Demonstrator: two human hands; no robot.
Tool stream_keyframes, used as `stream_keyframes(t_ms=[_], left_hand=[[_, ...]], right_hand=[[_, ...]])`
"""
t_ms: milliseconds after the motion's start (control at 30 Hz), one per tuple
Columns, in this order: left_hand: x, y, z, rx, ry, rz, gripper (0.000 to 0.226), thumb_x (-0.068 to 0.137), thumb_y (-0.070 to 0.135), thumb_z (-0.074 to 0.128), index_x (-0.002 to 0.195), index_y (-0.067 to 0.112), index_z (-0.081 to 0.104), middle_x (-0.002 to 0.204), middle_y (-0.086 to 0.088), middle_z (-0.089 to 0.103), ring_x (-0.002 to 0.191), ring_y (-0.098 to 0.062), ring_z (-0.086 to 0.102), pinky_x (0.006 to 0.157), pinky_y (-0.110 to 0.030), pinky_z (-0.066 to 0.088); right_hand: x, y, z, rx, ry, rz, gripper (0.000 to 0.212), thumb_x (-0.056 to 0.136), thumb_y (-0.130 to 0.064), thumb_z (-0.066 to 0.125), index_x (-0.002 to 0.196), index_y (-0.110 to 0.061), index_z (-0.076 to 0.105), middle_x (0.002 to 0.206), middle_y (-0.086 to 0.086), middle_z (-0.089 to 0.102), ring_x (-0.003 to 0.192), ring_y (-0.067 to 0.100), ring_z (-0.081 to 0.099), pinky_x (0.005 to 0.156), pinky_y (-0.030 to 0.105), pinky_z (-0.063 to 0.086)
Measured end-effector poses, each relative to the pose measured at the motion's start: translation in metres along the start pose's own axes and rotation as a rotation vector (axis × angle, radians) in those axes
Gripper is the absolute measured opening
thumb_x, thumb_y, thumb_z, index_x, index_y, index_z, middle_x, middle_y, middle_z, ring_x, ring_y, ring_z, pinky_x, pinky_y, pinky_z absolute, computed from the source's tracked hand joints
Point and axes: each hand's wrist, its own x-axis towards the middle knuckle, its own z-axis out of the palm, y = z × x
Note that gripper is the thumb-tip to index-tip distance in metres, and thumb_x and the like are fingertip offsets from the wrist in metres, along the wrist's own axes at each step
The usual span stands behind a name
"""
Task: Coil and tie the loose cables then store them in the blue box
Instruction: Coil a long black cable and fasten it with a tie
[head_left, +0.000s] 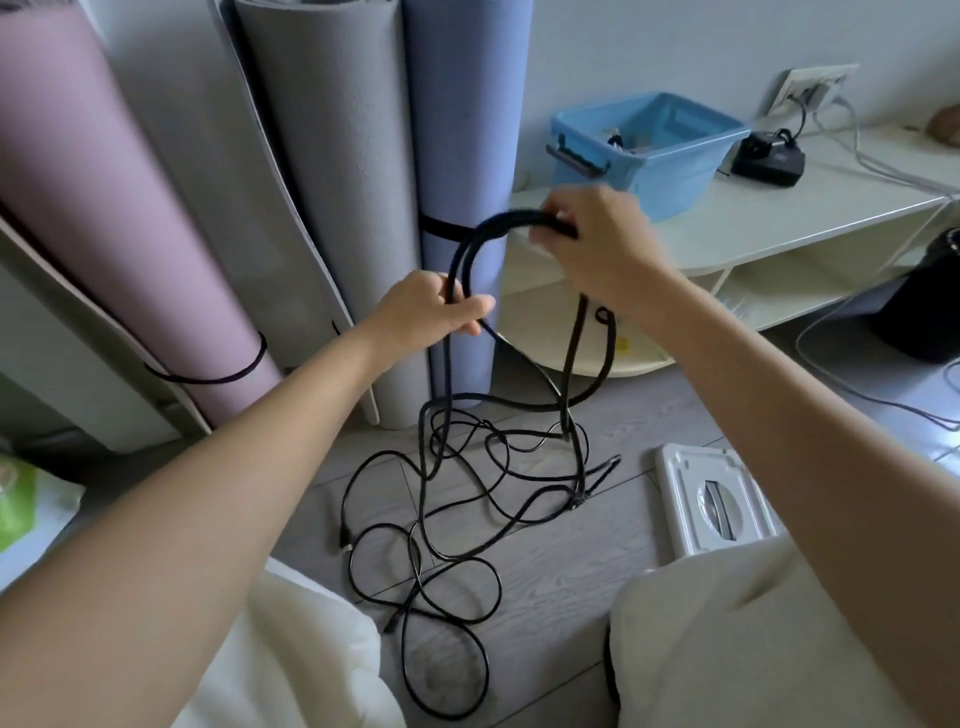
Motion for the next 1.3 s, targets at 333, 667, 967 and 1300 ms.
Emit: stream_keyframes(t_ms=[333,667,967,1300], left_hand=[[-0.012,-0.06,-0.014,0.306,-0.145,-0.224,0.026,0.092,0.006,0.05,0.069,0.017,0.057,0.038,0.012,0.055,0.059,-0.015,0.057,0.066,-0.025,0.045],[-0.014,0.032,-0.015,0.174,0.151,0.155,0.028,0.089,0.014,0.058,0.062,0.024,0.057,0.052,0.008,0.051,0.049,-0.003,0.046,0.047,-0.011,0.031],[-0.015,-0.003,-0.027,0.068,-0.038,-0.059,0.031,0.091,0.01,0.046,0.065,0.022,0.059,0.059,-0.001,0.055,0.048,-0.008,0.052,0.057,-0.022,0.04],[-0.012,-0.025,-0.031,0.046,0.072,-0.155,0.022,0.083,0.025,0.062,0.063,0.02,0.054,0.068,-0.003,0.051,0.063,-0.015,0.043,0.066,-0.024,0.035]], right_hand=[[0.004,0.031,-0.034,0.464,0.255,0.295,0.005,0.094,-0.01,0.046,0.092,-0.013,0.049,0.068,0.002,0.054,0.041,0.004,0.055,0.045,0.024,0.048],[-0.016,-0.001,0.009,-0.166,-0.427,-0.126,0.1,0.075,-0.033,0.074,0.149,-0.019,0.008,0.138,0.005,0.044,0.126,0.022,0.041,0.102,0.038,0.035],[0.0,0.008,-0.013,0.501,0.094,0.144,0.013,0.087,-0.013,0.06,0.078,-0.022,0.061,0.056,-0.007,0.048,0.045,0.003,0.039,0.043,0.015,0.029],[0.002,0.047,-0.018,-0.014,-0.126,0.364,0.012,0.093,-0.018,0.05,0.092,-0.007,0.053,0.086,0.013,0.055,0.074,0.026,0.052,0.06,0.029,0.039]])
